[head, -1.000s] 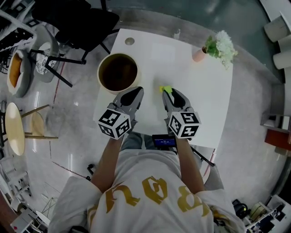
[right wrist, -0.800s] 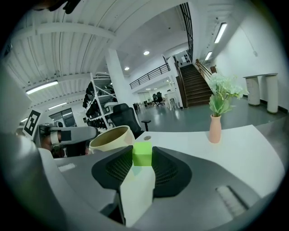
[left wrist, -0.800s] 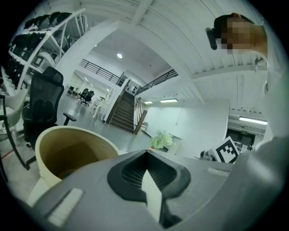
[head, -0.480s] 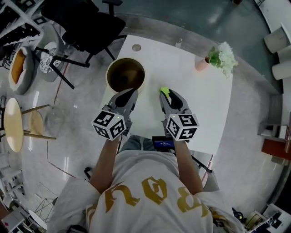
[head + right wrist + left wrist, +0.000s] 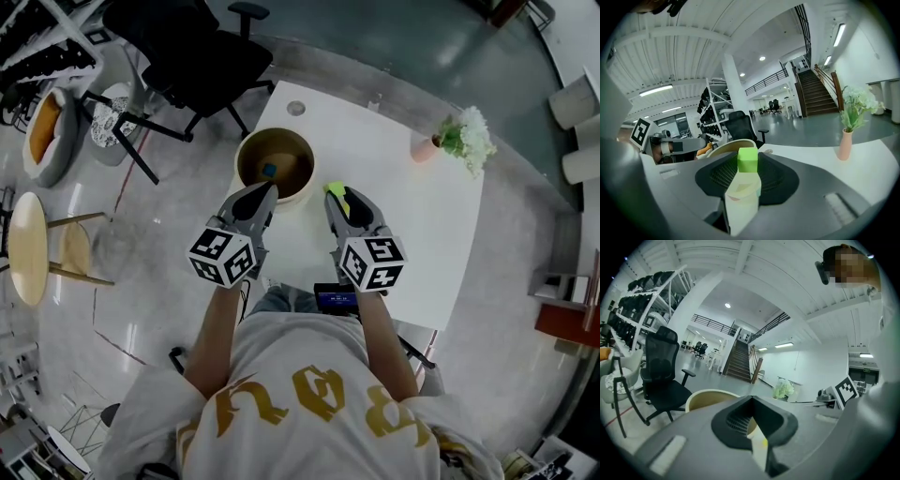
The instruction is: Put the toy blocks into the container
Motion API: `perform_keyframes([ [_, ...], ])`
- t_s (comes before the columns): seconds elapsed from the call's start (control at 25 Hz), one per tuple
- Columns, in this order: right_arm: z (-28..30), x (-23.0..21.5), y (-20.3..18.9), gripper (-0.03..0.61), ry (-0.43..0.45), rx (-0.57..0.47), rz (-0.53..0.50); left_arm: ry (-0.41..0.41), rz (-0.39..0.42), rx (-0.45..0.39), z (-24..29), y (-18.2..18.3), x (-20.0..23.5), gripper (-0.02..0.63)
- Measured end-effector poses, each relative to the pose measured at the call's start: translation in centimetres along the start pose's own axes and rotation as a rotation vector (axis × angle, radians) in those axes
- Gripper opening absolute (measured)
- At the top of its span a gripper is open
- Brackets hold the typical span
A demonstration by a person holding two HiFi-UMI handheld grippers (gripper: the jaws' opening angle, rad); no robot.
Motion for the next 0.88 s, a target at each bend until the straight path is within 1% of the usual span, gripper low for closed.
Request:
perform_keyframes([
  [0.36,1.5,2.5,0.3,0.156,0.052,0.003,-0.027,0.035,0.000,-0.011,-1.2,0.4,2.1,0.000],
  [0.88,3.6,4.9,0.6,0.158,0.076,0.007,-0.067,0.047,-0.005,-0.002,-2.3,0.6,4.7,0.000],
])
Point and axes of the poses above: the fingertips, and each gripper's own axes: z forward along the fingers, x to its left, y out of its top, the point moved 2 cm from there along -z, backward along the fingers, and after that the axes turned 15 degrees about -y, right-handed, at the moved point
